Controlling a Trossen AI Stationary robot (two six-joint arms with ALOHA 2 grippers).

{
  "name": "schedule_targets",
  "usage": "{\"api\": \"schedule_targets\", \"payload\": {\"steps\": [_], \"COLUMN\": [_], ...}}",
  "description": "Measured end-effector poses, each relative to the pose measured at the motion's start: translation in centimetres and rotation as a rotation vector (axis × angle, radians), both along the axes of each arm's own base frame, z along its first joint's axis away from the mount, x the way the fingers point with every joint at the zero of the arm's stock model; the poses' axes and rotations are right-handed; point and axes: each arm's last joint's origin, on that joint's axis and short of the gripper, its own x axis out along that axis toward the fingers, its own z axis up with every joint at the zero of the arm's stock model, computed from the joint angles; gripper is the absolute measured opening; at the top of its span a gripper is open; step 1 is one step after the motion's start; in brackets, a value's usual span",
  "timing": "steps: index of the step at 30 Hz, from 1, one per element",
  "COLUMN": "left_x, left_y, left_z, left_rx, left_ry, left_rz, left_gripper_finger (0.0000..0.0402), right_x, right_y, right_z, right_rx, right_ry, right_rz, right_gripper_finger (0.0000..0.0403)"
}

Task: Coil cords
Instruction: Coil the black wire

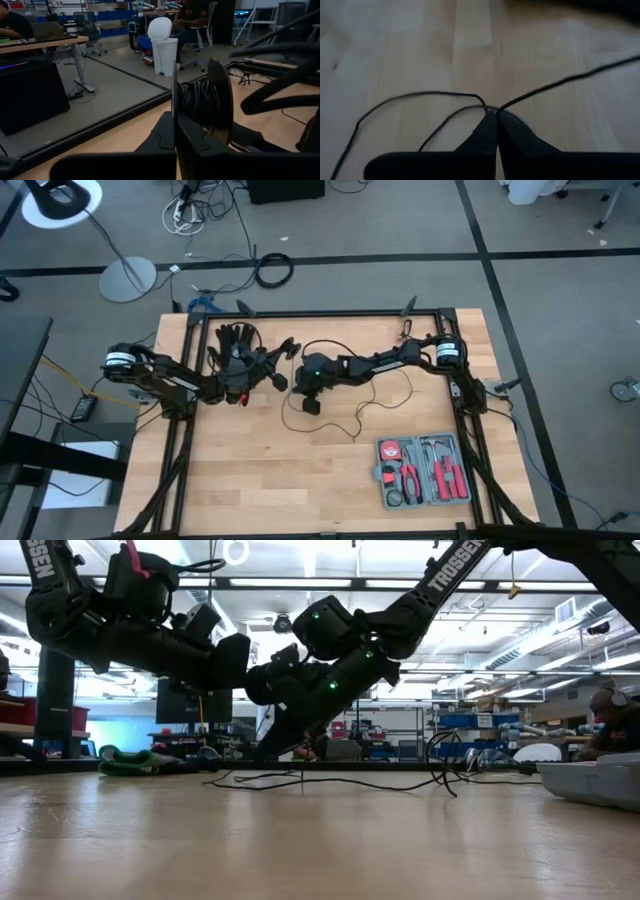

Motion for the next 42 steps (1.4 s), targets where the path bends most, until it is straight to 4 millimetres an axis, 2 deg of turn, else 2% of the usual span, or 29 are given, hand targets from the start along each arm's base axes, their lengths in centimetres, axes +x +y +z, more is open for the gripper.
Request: {"api": "schedule_targets", "payload": {"steps": [4, 9, 12, 19, 26, 32, 36, 39, 42], "left_x": [0.0, -0.2, -0.3, -0.3, -0.2, -0.2, -0.2, -0.2, -0.2], "left_y": [-0.3, -0.6, -0.6, -0.6, -0.7, -0.7, -0.7, -0.8, -0.8], "left_z": [0.1, -0.1, -0.2, 0.2, 0.3, 0.2, 0.2, 0.3, 0.5], "left_rx": [-0.013, -0.035, -0.051, -0.044, -0.052, -0.066, -0.067, -0.066, -0.064], "left_ry": [-0.03, -0.052, -0.068, -0.105, -0.12, -0.127, -0.129, -0.14, -0.156], "left_rz": [-0.005, -0.027, -0.024, -0.031, -0.063, -0.079, -0.086, -0.091, -0.092], "left_gripper_finger": [0.0, 0.0, 0.0, 0.0, 0.0, 0.0, 0.0, 0.0, 0.0], "right_x": [-1.7, -4.5, -5.8, -7.7, -10.0, -12.4, -14.1, -14.2, -13.1], "right_y": [0.0, -0.1, 0.1, 1.0, 0.3, -0.8, -1.8, -2.0, -1.7], "right_z": [0.3, 1.0, 0.0, -2.5, -3.7, -1.9, 0.4, 1.8, 2.3], "right_rx": [0.003, 0.023, 0.043, 0.137, 0.163, 0.17, 0.148, 0.099, 0.046], "right_ry": [-0.056, -0.264, -0.323, -0.272, -0.238, -0.274, -0.366, -0.453, -0.496], "right_rz": [-0.044, -0.099, -0.114, -0.171, -0.246, -0.291, -0.321, -0.301, -0.256], "right_gripper_finger": [0.0002, 0.0004, 0.0005, 0.0025, 0.0053, 0.0053, 0.0051, 0.0053, 0.0059]}}
